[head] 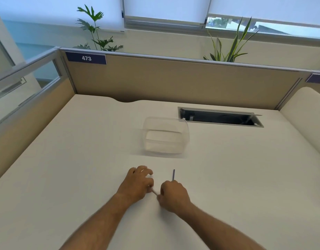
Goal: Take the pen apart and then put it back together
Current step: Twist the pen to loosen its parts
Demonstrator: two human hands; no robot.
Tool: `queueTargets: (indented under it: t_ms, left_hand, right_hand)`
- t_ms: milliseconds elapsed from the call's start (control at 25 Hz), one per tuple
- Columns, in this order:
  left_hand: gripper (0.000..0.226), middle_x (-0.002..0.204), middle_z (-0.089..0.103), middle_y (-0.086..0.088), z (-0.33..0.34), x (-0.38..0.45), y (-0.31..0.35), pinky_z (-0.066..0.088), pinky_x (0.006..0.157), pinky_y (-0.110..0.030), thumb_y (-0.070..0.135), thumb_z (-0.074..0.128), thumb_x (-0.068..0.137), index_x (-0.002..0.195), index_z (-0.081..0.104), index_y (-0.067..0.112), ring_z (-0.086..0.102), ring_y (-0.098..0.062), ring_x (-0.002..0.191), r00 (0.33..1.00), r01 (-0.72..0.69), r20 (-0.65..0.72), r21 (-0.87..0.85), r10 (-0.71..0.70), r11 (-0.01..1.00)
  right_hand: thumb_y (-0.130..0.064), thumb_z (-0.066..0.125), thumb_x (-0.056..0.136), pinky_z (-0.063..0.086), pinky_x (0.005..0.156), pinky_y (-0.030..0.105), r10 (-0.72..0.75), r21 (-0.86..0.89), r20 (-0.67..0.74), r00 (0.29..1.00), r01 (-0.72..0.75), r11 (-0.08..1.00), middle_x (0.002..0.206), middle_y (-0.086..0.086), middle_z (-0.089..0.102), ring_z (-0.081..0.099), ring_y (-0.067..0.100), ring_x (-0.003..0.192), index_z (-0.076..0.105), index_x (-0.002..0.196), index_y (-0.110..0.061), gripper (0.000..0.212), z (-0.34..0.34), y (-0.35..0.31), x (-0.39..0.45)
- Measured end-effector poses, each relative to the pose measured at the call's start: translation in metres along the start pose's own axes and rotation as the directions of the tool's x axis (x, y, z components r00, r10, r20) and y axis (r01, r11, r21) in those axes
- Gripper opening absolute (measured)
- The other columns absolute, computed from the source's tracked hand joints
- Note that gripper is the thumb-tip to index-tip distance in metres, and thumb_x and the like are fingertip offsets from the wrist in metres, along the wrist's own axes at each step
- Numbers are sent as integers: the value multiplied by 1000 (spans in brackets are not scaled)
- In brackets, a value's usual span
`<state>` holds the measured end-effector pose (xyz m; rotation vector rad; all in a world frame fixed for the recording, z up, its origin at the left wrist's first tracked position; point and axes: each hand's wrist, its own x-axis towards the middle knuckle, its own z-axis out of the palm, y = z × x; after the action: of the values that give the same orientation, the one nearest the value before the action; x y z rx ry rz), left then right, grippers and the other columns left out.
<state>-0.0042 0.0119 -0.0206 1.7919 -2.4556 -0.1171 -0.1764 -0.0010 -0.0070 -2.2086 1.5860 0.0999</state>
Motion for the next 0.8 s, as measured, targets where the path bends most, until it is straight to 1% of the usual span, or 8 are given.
queueTargets:
  t_ms: [120, 280, 400, 480, 520, 600, 680, 800]
  left_hand:
    - [22, 87, 69, 8, -4, -5, 5, 52, 72, -37, 23, 83, 64, 72, 63, 26, 65, -19, 87, 998, -32, -42, 86, 35, 996]
    - [23, 66, 60, 7, -13, -2, 8, 47, 56, -30, 15, 78, 71, 73, 57, 23, 56, -18, 58, 988, -64, -138, 63, 72, 996]
    - [20, 63, 58, 5, -28, 7, 10, 40, 47, -32, 14, 74, 78, 75, 56, 21, 52, -20, 53, 968, -56, -244, 29, 61, 998]
    - [16, 64, 58, 4, -40, 13, 11, 38, 46, -33, 15, 70, 81, 76, 56, 20, 50, -21, 52, 952, -46, -302, 44, 57, 998]
    - [14, 64, 58, 3, -46, 16, 11, 37, 45, -32, 16, 68, 82, 77, 56, 20, 50, -21, 52, 944, -49, -323, 50, 62, 998]
    - [10, 65, 58, 3, -56, 21, 13, 37, 44, -32, 18, 67, 83, 79, 58, 20, 49, -21, 53, 932, -69, -352, 46, 81, 997]
    - [10, 66, 60, 4, -64, 23, 15, 40, 43, -30, 28, 69, 82, 82, 60, 22, 51, -20, 53, 929, -94, -356, 24, 96, 995]
    - [15, 62, 59, 4, -73, 25, 18, 42, 38, -26, 35, 70, 83, 81, 61, 23, 51, -19, 48, 926, -125, -353, 37, 130, 991]
  right_hand:
    - [-32, 63, 87, 45, 65, 29, -21, -19, 7, 1000, 22, 1000, 95, 9, 72, 68, 28, 85, 69, 93, -12, 21, -4, 5, 1]
    - [-28, 62, 91, 48, 69, 30, -91, 21, 49, 995, 90, 996, 96, 10, 75, 67, 28, 89, 74, 98, -16, 19, -29, 14, 7]
    - [-23, 61, 94, 54, 75, 33, -140, 90, 88, 986, 132, 987, 88, 4, 76, 67, 24, 82, 75, 100, -17, 17, -61, 21, 14]
    - [-22, 58, 95, 56, 72, 35, -152, 133, 125, 980, 135, 982, 74, 1, 71, 67, 25, 74, 74, 97, -14, 18, -82, 24, 16]
    - [-22, 56, 96, 58, 71, 36, -158, 153, 138, 978, 136, 979, 74, 4, 71, 70, 27, 74, 73, 95, -12, 19, -92, 25, 18]
    - [-22, 54, 99, 61, 74, 40, -193, 142, 151, 970, 172, 975, 81, 8, 71, 71, 28, 78, 72, 99, -9, 22, -108, 27, 20]
    - [-18, 52, 100, 57, 76, 38, -253, 86, 153, 955, 242, 966, 85, 2, 68, 65, 20, 75, 74, 103, -10, 24, -120, 29, 21]
    - [-12, 53, 95, 53, 77, 34, -341, -8, 57, 938, 342, 940, 95, 2, 75, 64, 19, 84, 76, 97, -13, 24, -129, 31, 20]
